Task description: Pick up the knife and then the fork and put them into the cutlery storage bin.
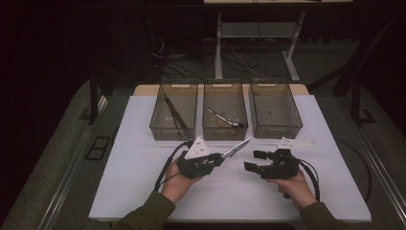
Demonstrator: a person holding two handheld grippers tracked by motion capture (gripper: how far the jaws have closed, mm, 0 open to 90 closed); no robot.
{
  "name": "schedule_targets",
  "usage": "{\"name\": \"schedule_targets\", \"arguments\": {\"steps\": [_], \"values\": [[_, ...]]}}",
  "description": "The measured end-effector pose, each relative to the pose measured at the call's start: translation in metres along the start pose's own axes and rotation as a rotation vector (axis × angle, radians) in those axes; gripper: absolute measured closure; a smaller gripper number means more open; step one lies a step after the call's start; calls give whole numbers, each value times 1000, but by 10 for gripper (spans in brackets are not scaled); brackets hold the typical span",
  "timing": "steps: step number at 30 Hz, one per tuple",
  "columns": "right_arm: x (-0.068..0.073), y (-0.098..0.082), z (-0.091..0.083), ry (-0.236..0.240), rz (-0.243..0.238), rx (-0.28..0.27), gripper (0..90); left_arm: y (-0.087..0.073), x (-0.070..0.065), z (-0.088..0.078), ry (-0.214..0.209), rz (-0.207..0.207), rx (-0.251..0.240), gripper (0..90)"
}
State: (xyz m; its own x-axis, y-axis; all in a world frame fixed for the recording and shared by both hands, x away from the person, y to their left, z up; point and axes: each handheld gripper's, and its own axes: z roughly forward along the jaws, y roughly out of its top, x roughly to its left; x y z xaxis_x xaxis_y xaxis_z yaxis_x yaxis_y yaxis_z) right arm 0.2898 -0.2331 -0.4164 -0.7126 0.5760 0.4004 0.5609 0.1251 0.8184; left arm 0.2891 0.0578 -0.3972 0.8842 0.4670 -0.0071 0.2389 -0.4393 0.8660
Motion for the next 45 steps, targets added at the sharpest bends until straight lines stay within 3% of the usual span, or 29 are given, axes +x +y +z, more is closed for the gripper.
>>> {"name": "schedule_targets", "arguments": {"steps": [8,19,29,39,45], "values": [[2,8,17,52,65,-22,407,2,-5,1,9,3,-17,770],[4,15,31,101,110,-52,557,1,-9,3,12,15,-28,770],[7,22,31,119,100,-91,757,1,-9,4,13,16,-30,770],[17,30,31,155,56,-99,847,0,-8,6,7,17,-26,768],[19,33,32,154,41,-94,890,-1,-7,7,4,0,-56,762]]}}
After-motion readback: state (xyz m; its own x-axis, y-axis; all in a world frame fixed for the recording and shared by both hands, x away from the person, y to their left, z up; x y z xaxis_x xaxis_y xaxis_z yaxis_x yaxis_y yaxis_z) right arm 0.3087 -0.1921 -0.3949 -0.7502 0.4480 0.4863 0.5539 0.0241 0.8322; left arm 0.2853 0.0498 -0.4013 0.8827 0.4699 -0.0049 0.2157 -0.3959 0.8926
